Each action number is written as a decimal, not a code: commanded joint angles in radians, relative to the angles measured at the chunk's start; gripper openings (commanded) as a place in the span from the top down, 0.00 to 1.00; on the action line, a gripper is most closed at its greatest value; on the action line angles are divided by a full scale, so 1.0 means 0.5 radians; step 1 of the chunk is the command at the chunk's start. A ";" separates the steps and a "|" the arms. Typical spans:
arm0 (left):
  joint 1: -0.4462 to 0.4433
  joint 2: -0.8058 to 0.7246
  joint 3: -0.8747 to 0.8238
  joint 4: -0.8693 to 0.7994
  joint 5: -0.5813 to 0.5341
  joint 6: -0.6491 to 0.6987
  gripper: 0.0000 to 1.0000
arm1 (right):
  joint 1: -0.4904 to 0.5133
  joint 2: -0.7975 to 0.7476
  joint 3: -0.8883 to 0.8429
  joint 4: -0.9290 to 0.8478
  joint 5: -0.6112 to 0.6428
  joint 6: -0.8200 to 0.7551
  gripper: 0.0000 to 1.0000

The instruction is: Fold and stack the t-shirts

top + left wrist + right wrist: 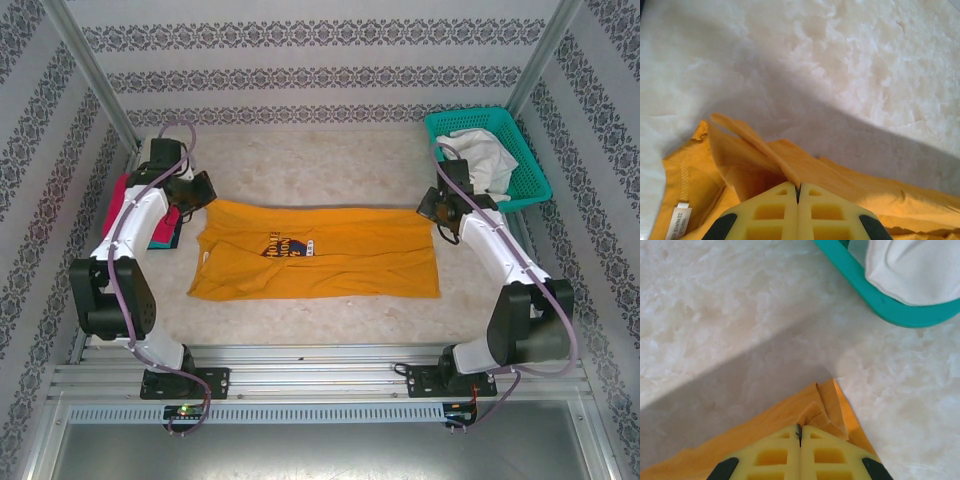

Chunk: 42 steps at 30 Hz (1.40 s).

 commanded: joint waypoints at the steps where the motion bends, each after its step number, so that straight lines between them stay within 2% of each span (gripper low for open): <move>1: 0.032 -0.065 -0.056 -0.070 0.060 0.087 1.00 | -0.016 -0.077 -0.064 -0.047 -0.009 -0.027 1.00; 33: 0.052 -0.609 -0.572 -0.345 0.031 0.046 1.00 | -0.026 -0.601 -0.612 -0.270 -0.047 0.040 1.00; 42: 0.096 -0.601 -0.747 -0.312 -0.034 0.084 1.00 | -0.031 -0.596 -0.765 -0.218 -0.066 0.074 1.00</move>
